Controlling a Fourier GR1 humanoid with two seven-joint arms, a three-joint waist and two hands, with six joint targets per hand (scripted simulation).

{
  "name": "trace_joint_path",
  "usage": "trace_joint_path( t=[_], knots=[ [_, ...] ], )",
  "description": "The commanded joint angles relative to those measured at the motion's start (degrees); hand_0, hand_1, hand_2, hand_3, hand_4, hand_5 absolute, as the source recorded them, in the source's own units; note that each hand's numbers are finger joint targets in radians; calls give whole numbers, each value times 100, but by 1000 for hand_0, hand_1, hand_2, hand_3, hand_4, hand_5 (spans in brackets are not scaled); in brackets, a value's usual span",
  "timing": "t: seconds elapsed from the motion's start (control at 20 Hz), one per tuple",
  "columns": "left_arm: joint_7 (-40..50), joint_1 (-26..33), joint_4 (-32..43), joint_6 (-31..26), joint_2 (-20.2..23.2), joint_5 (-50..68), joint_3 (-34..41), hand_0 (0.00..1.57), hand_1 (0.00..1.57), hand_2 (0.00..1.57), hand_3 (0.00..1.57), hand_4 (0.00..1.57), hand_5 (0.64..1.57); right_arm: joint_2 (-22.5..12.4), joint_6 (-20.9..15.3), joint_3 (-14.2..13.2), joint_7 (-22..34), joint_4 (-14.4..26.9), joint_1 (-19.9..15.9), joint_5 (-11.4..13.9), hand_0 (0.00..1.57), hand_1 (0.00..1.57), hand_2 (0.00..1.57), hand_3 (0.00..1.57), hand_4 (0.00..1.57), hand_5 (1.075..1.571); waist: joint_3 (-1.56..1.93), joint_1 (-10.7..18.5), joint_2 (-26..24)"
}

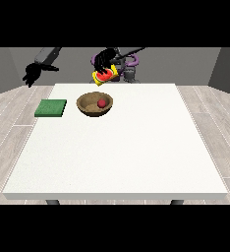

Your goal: Pick the cup and pour the ball into the bowl, then pick the bowl and place it on the pad

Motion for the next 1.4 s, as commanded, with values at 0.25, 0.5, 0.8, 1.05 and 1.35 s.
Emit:
trace_joint_path(
  t=[0.25,0.5,0.8,1.05,1.35],
  knots=[
    [-205,277,-573,223,-42,450,875,1349,1349,1571,1571,1194,1456,223,102,61,207,142,77,-83,0,0,0,0,462,1557,-10,306,65],
    [-364,714,-1246,1424,552,1503,2165,415,415,1571,1571,998,1565,32,-116,-225,352,134,-44,-296,0,0,0,0,482,1561,-30,973,221],
    [-1290,1108,-1542,1467,289,3462,3204,1270,1270,1571,1571,971,1554,355,-670,-258,209,-24,-310,-304,0,0,0,0,298,1559,-27,1228,925],
    [-2051,1385,-1645,1371,24,5048,3998,1081,1081,1089,905,821,1549,452,-574,-206,361,-180,-414,-380,0,0,0,0,305,1569,-28,1084,1249],
    [-2859,1746,-1467,1768,-41,6789,4375,0,0,0,0,400,1548,901,-759,78,633,-513,-846,-339,0,0,0,0,421,1566,-24,593,1669]
  ],
)
